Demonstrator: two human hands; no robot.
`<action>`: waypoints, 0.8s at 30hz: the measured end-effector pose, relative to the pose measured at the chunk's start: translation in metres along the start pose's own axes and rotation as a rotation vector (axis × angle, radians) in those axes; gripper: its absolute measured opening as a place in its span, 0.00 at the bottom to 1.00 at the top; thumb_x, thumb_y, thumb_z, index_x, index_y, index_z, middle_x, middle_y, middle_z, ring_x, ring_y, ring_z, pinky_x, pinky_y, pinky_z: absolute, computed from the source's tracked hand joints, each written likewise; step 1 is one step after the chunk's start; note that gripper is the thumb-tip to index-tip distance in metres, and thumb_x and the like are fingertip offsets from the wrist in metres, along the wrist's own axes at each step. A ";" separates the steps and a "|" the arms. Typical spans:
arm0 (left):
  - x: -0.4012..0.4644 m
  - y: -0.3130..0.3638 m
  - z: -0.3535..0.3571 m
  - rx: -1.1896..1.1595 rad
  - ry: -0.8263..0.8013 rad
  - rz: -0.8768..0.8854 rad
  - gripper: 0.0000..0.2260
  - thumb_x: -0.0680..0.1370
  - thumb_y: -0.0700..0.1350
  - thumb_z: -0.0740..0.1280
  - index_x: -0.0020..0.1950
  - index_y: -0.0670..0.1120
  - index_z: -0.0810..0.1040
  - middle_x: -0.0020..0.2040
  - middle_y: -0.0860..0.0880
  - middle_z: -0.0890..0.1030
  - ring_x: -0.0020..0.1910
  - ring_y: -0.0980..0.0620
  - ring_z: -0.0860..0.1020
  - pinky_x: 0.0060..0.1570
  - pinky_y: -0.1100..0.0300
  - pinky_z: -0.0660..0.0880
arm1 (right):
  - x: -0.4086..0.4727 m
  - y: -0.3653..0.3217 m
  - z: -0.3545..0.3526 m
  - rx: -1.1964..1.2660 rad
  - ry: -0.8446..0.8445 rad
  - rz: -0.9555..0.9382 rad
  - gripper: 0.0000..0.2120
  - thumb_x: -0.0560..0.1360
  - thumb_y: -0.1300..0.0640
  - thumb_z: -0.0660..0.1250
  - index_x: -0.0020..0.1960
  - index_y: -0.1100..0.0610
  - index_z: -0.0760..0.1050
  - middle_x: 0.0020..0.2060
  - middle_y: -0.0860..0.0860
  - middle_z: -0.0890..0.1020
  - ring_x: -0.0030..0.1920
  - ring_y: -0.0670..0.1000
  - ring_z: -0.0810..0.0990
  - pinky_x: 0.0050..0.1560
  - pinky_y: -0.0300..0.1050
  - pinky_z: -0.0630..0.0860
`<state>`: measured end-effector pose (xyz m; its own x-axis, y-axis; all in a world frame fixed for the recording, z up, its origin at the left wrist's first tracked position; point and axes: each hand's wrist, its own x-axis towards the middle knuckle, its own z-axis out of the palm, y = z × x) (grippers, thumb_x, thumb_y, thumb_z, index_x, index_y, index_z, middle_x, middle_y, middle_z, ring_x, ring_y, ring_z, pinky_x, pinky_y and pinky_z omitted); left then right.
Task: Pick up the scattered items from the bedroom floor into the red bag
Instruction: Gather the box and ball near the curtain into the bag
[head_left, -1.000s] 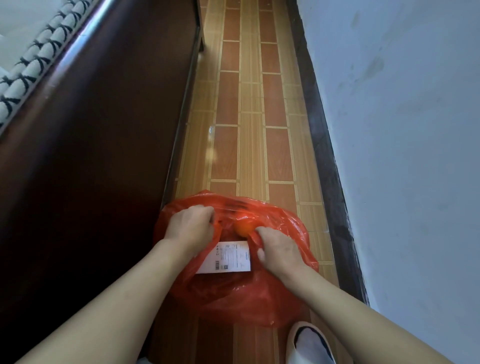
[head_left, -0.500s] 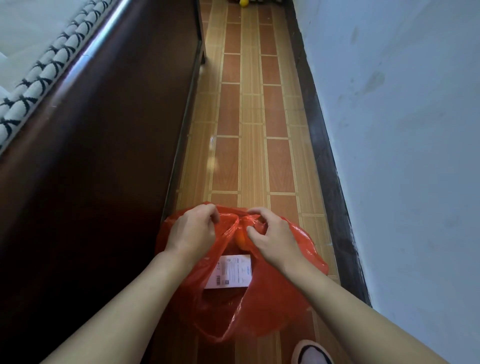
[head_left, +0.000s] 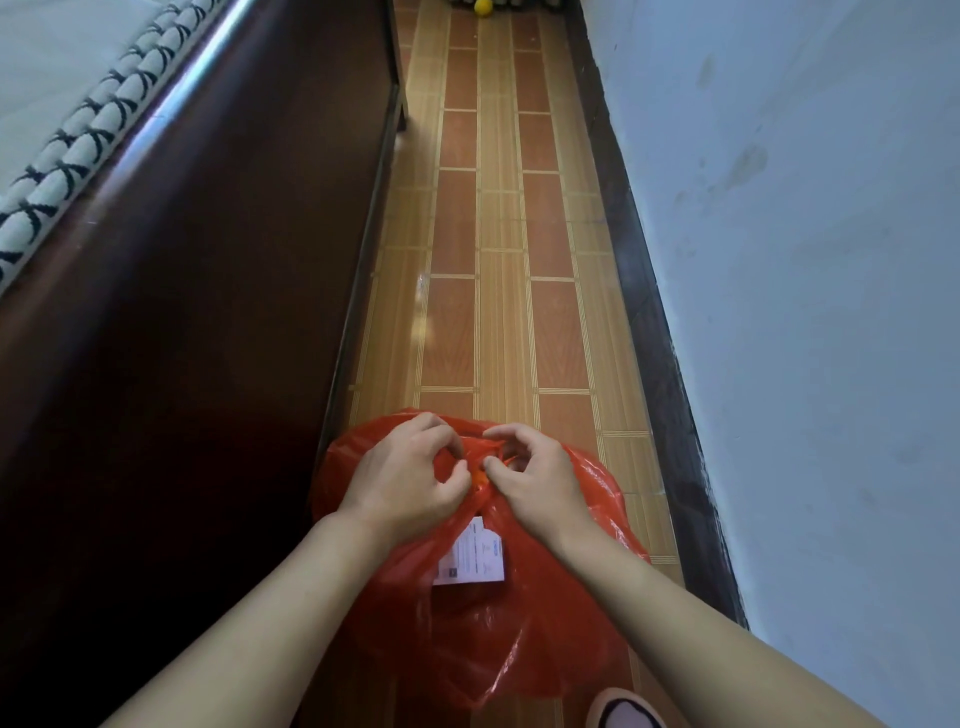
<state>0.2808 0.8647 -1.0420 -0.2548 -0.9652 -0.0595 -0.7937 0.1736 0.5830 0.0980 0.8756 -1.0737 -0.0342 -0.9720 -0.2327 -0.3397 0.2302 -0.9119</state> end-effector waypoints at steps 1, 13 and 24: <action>0.000 0.003 0.000 -0.002 -0.046 -0.001 0.13 0.74 0.62 0.64 0.50 0.56 0.80 0.52 0.61 0.76 0.53 0.60 0.76 0.49 0.57 0.77 | 0.001 0.000 -0.001 0.017 0.011 0.005 0.10 0.74 0.60 0.73 0.53 0.49 0.83 0.40 0.50 0.85 0.34 0.45 0.78 0.40 0.43 0.79; 0.001 0.009 0.010 0.197 -0.065 0.051 0.06 0.77 0.52 0.67 0.51 0.52 0.79 0.54 0.58 0.75 0.50 0.52 0.78 0.41 0.49 0.79 | -0.008 -0.014 -0.005 0.172 -0.059 0.043 0.20 0.70 0.60 0.74 0.61 0.49 0.79 0.46 0.50 0.85 0.37 0.46 0.79 0.45 0.45 0.80; 0.004 0.010 0.006 0.213 0.033 0.061 0.05 0.78 0.51 0.68 0.47 0.49 0.79 0.53 0.58 0.75 0.46 0.54 0.78 0.36 0.53 0.79 | -0.014 -0.008 -0.007 -0.608 -0.146 0.037 0.16 0.70 0.60 0.69 0.56 0.49 0.81 0.47 0.48 0.86 0.50 0.53 0.83 0.51 0.46 0.78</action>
<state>0.2685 0.8635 -1.0414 -0.2907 -0.9568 -0.0006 -0.8770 0.2662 0.4001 0.0945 0.8873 -1.0608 0.0583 -0.9375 -0.3430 -0.8160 0.1532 -0.5573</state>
